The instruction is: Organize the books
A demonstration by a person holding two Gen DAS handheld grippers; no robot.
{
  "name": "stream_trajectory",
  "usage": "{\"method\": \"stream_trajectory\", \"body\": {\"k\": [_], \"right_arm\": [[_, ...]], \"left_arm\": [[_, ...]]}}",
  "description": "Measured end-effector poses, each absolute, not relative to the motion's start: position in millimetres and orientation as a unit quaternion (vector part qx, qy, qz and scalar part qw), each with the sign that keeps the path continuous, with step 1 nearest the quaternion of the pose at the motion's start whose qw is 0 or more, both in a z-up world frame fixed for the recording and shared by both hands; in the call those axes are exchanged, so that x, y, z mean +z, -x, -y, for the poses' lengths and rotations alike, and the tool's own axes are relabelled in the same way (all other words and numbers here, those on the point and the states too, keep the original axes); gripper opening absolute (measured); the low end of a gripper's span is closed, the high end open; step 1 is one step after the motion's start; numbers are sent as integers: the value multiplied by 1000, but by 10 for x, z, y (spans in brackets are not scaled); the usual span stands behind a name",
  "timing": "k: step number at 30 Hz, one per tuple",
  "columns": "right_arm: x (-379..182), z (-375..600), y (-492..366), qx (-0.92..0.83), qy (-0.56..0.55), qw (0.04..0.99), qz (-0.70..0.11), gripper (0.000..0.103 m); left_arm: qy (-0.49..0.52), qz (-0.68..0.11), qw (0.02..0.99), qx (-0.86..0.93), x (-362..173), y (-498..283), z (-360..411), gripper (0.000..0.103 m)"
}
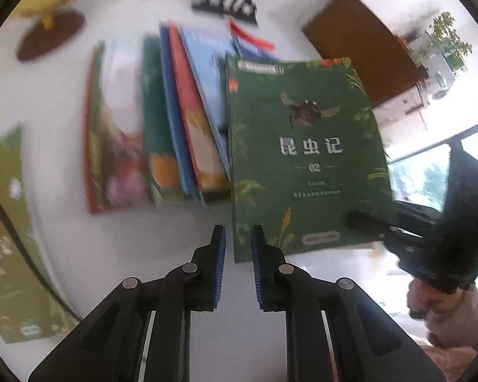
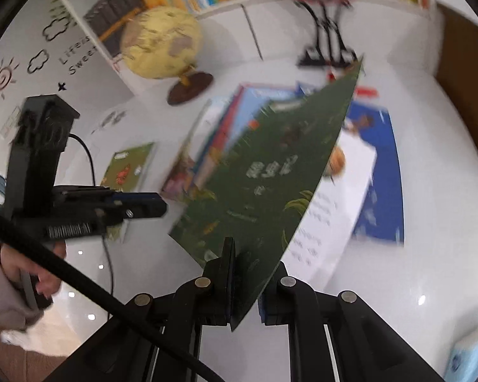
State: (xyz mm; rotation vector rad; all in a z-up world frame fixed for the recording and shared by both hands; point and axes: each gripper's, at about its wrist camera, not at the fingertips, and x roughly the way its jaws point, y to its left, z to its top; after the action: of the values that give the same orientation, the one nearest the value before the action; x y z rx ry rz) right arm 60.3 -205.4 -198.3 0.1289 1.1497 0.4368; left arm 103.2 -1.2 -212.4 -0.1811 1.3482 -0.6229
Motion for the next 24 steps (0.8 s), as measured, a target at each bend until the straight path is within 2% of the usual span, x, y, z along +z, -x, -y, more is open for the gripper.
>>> {"method": "stream_trajectory", "body": {"k": [2, 6, 8, 11, 13, 16, 18, 20, 21, 22, 24], "right_arm": [[-2097, 2135, -560, 202, -51, 805, -555, 11], [-2349, 2340, -530, 198, -66, 782, -588, 14], [-2405, 2419, -578, 192, -79, 774, -598, 34], [-2379, 2570, -632, 164, -75, 784, -593, 57], [-2380, 2690, -676, 148, -86, 788, -591, 67], [-2497, 2853, -804, 145, -119, 776, -602, 68], [-2641, 2951, -891, 149, -149, 760, -615, 68], [-2810, 2992, -959, 174, -201, 728, -632, 69], [-2874, 2990, -964, 187, -225, 713, -638, 69], [-2908, 2982, -966, 211, -262, 697, -633, 75], [-2896, 2914, -941, 217, -255, 700, -630, 75]], "left_arm": [[62, -619, 732, -276, -2170, -1017, 64, 31], [71, -638, 707, -298, -2299, -1026, 233, 31], [63, -646, 699, -300, -2355, -1037, 356, 33], [70, -652, 692, -303, -2392, -1056, 482, 33], [83, -658, 688, -296, -2418, -1084, 537, 38], [95, -661, 685, -291, -2430, -1078, 625, 41], [100, -652, 694, -290, -2403, -1070, 662, 35], [81, -638, 710, -287, -2359, -1032, 711, 21], [70, -636, 714, -284, -2343, -1020, 740, 20], [58, -634, 720, -276, -2320, -1009, 774, 19], [52, -632, 725, -270, -2293, -995, 802, 17]]}}
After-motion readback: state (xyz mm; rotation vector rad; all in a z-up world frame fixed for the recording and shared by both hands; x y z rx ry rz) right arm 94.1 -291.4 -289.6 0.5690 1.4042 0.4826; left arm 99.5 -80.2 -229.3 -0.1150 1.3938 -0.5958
